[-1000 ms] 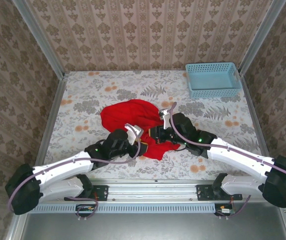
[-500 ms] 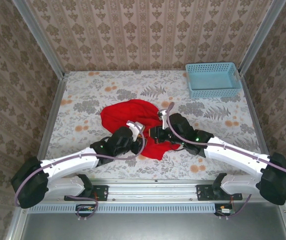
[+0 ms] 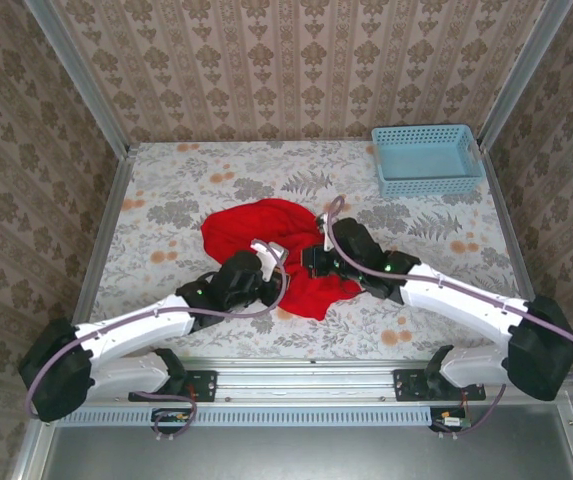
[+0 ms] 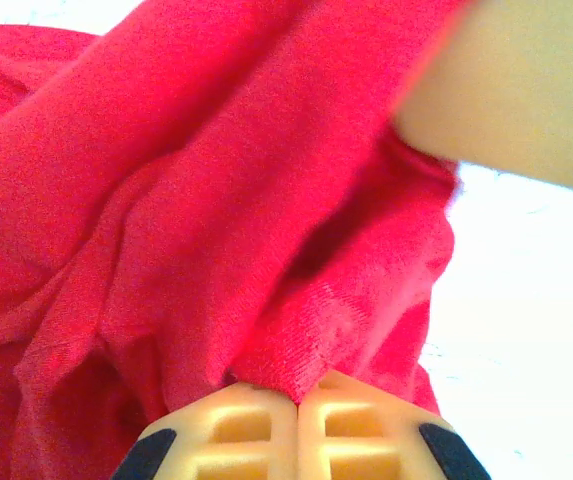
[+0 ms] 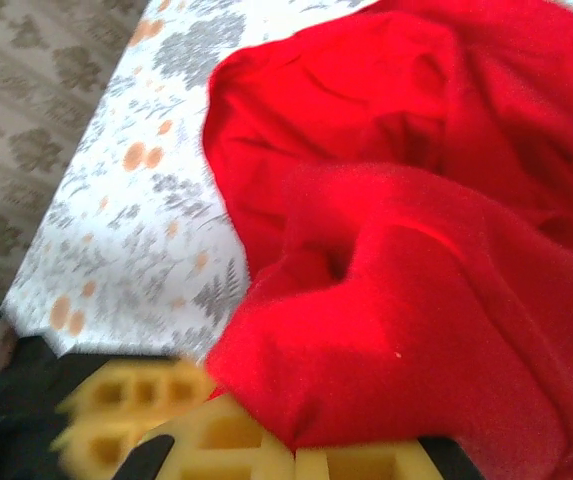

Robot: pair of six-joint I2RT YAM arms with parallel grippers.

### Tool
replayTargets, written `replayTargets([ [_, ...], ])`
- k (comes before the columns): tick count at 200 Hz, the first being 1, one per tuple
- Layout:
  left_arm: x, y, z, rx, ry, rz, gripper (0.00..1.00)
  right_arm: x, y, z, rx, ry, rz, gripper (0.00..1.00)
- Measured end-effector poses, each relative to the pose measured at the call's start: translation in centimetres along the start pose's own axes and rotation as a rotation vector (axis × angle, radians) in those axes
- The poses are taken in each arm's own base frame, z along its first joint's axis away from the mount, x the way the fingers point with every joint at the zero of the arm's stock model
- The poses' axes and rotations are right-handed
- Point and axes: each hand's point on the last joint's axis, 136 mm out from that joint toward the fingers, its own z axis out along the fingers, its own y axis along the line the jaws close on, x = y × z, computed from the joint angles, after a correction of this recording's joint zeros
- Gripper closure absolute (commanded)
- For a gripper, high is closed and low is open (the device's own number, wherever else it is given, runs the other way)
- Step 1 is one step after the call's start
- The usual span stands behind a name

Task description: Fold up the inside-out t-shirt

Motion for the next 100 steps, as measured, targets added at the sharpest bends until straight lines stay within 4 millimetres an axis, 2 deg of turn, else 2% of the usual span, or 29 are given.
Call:
replayTargets([
  [9,-0.7,-0.4,-0.5,0.018,-0.017,0.0,1.0,-0.7,-0.8,0.6,0.027,-0.001,0.014,1.0],
  [26,-2.2,-1.1,-1.9,0.044,-0.062,0.001,1.0,-1.7,-2.1,2.0,0.072,0.015,0.02,0.92],
  [49,-4.1,-0.5,-3.6,0.05,-0.124,-0.021,1.0,-2.0,-1.7,3.2,0.068,0.042,-0.003,0.76],
  [69,-5.2,0.9,-4.6,0.041,-0.162,-0.066,1.0,-2.2,-1.7,3.0,0.063,0.038,-0.022,0.59],
  [82,-5.6,1.8,-4.9,0.037,-0.175,-0.099,1.0,-2.1,-1.7,2.4,0.058,0.03,-0.035,0.54],
  [100,-5.8,2.8,-5.1,0.041,-0.178,-0.141,1.0,-1.2,-2.2,0.7,0.05,0.017,-0.042,0.48],
])
